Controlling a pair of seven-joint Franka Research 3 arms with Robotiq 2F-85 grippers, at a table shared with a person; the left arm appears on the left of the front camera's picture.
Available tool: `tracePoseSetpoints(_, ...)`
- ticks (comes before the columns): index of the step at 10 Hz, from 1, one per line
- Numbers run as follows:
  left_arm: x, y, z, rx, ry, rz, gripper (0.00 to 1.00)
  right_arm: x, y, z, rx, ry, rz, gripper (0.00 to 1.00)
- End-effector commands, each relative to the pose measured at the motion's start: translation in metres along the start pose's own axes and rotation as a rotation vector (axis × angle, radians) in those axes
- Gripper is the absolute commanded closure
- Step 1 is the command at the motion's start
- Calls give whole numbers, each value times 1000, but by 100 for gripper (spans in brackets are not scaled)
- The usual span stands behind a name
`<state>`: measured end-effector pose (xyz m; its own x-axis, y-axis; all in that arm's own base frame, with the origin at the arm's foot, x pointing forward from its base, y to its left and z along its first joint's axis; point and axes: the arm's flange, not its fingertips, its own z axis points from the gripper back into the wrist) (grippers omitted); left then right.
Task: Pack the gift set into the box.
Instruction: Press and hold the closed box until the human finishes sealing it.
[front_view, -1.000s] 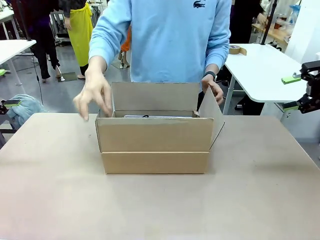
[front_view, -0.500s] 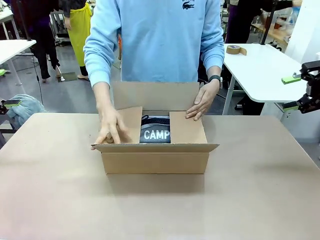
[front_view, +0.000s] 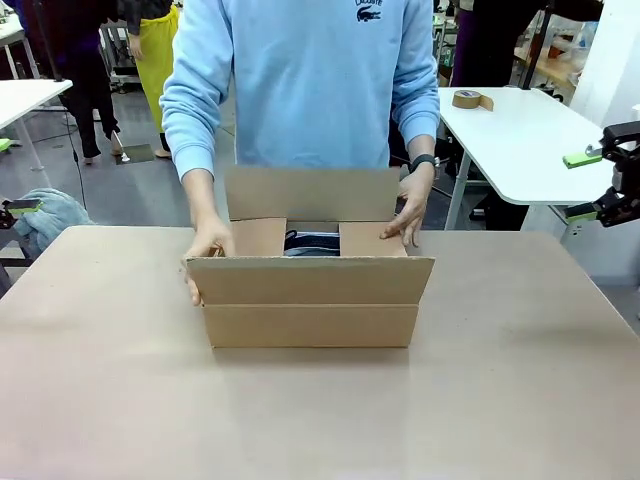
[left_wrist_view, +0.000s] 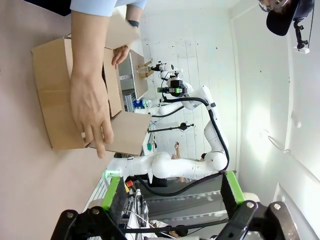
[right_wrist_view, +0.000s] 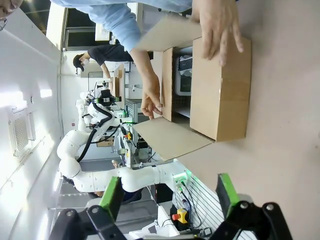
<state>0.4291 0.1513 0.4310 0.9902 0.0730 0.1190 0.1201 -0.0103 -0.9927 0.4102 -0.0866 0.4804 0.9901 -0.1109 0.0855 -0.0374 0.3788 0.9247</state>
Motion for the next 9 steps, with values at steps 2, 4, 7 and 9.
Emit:
tracePoseSetpoints(2,-3,0,1,9,5,-11,0,-1,1,0,-16,0,-14,0)
tracePoseSetpoints(4,-3,0,1,9,5,-11,0,-1,1,0,-16,0,-14,0)
tracePoseSetpoints(7,-3,0,1,9,5,-11,0,-1,1,0,-16,0,-14,0)
tracePoseSetpoints(9,-3,0,1,9,5,-11,0,-1,1,0,-16,0,-14,0)
